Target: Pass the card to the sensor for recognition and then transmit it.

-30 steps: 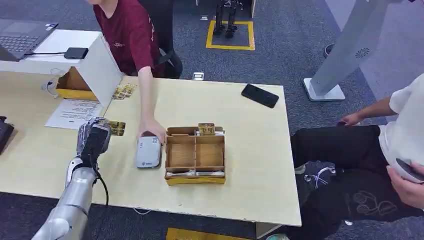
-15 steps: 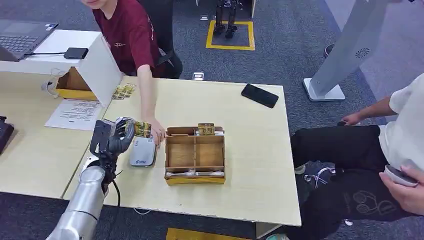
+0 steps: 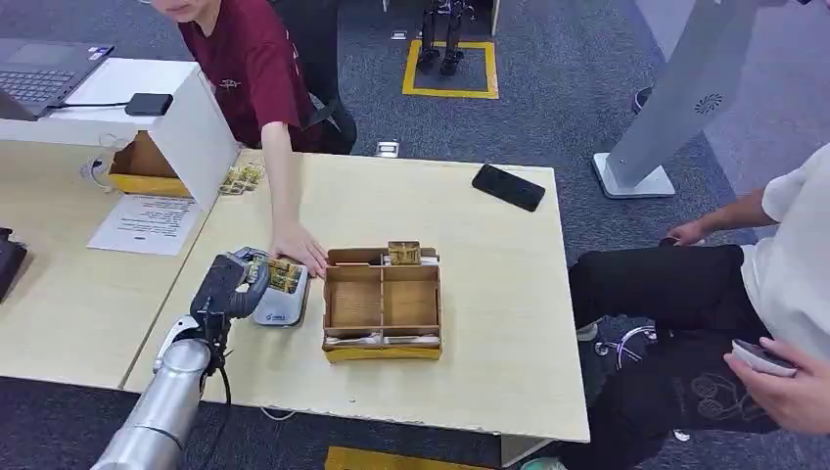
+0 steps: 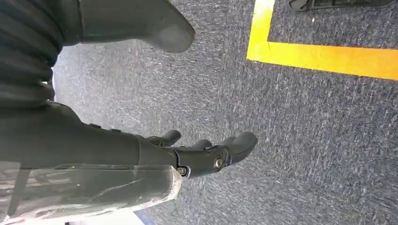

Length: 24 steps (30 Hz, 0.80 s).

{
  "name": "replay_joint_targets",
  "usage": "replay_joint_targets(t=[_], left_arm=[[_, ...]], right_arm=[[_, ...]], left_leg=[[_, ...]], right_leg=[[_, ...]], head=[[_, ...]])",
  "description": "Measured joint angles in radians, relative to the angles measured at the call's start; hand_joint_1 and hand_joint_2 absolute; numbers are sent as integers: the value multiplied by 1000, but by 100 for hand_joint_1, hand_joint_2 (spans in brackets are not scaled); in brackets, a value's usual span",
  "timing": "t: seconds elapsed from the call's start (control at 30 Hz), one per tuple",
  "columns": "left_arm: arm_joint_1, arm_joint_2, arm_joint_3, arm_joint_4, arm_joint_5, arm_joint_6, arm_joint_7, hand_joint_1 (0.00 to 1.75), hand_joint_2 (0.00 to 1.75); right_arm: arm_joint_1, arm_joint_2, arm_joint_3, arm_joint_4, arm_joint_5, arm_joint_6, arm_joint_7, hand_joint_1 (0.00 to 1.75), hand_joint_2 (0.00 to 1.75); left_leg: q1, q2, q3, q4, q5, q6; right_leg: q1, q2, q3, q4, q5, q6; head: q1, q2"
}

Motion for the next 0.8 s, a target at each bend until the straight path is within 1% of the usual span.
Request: replay_joint_targets(t=[0.07,0.1,0.2,0.3,0.53,0.8], left_arm=[[-1,1,-2,4,-1,3,0,175,175],[-1,2,-3,5,-12,15,0,175,175],[-3,2,-5,10,-69,81,5,175,175],[-12,1,-6,26,-97,116,10,175,175],[-49,3,-6,78,-101,132,10,175,175],[-58,6,-6,102,-101,135,10,175,175]], right_arm=[[0,2,-3,0,3,-1,0,0,175],[0,2,-3,0,3,-1,0,0,175],[0,3,-4,0,9,0,1,0,175],[0,4,-5,0,21,0,2,0,175],[-1,4,-11,0,36,0,3,0,175],[-1,4,-19,0,36,0,3,0,175]], left_leg=[[0,0,0,0,0,0],[0,0,0,0,0,0],[0,0,0,0,0,0],[0,0,0,0,0,0],[0,0,0,0,0,0],[0,0,0,0,0,0]], right_leg=[[0,0,0,0,0,0],[0,0,0,0,0,0],[0,0,0,0,0,0],[0,0,0,0,0,0],[0,0,0,0,0,0],[0,0,0,0,0,0]], head=[[0,0],[0,0],[0,0],[0,0],[0,0],[0,0]])
